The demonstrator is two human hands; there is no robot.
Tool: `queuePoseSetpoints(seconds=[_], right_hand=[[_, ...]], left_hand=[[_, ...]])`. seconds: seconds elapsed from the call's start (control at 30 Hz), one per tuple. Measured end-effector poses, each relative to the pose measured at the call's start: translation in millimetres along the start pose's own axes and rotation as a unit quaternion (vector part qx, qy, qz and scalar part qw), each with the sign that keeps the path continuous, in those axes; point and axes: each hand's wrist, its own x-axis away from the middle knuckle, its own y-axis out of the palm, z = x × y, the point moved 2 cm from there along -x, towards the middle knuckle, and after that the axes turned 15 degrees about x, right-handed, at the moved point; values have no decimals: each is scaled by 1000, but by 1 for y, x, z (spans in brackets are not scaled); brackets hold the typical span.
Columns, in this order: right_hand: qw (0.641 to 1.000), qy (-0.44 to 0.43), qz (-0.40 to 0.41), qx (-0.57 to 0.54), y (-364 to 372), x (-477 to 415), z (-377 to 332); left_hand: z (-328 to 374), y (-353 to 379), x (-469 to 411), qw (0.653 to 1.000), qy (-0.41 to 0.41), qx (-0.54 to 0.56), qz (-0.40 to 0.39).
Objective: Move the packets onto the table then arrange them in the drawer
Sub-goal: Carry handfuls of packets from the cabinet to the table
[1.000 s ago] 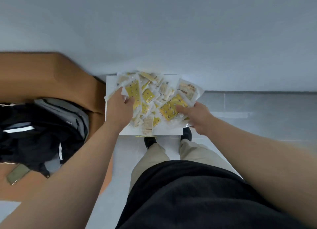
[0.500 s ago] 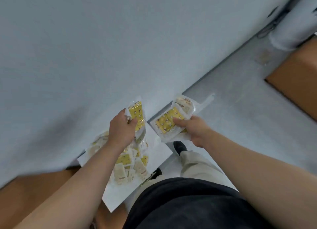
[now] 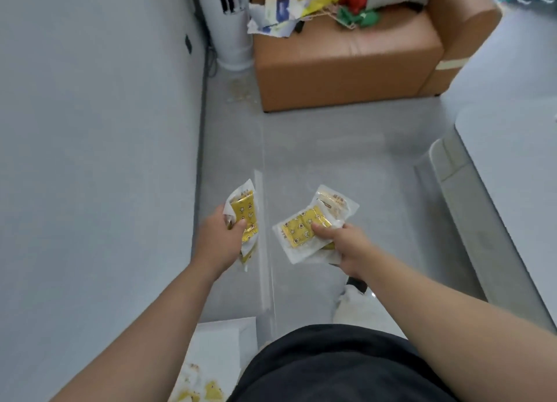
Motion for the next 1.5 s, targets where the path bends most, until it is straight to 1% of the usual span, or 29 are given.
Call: queuePoseSetpoints(seconds=[0.1, 0.17, 0.37, 0.5, 0.67, 0.73, 0.83, 0.97, 1.07, 1.17, 1.27, 1.4, 1.5], right_hand=[[997, -13, 34, -69, -70, -15, -26], [993, -21, 55, -103, -121, -27, -47], [977, -21, 125, -171, -263, -55, -114], [961, -19, 174, -215, -329, -84, -158], [934, -17, 235, -270, -386, -141, -210], [920, -20, 262, -292, -408, -167, -235], [893, -11, 303, -333, -437, -196, -271], [852, 2, 352, -387, -467, -210, -310], [818, 0, 383, -428, -498, -214, -332], [788, 17, 418, -451, -544, -225, -337], [762, 37, 439, -475, -599, -244, -329], [740, 57, 445, -502, -676, -256, -333], [719, 81, 451, -523, -729, -258, -334]], left_hand=[[47, 73, -32, 998, 13, -10, -59], [80, 126, -55, 996, 7, 2, -91], [181, 275, -112, 985, 13, 30, -167], [235, 352, -160, 976, 15, 19, -215], [289, 439, -250, 959, 48, -48, -275], [309, 478, -294, 946, 63, -78, -310], [349, 543, -351, 913, 102, -143, -368], [413, 617, -387, 871, 140, -191, -430], [455, 679, -393, 833, 171, -219, -477], [479, 751, -391, 799, 189, -242, -517], [491, 822, -383, 778, 189, -256, -542], [510, 910, -373, 761, 187, -297, -545], [533, 971, -362, 734, 209, -338, -551]])
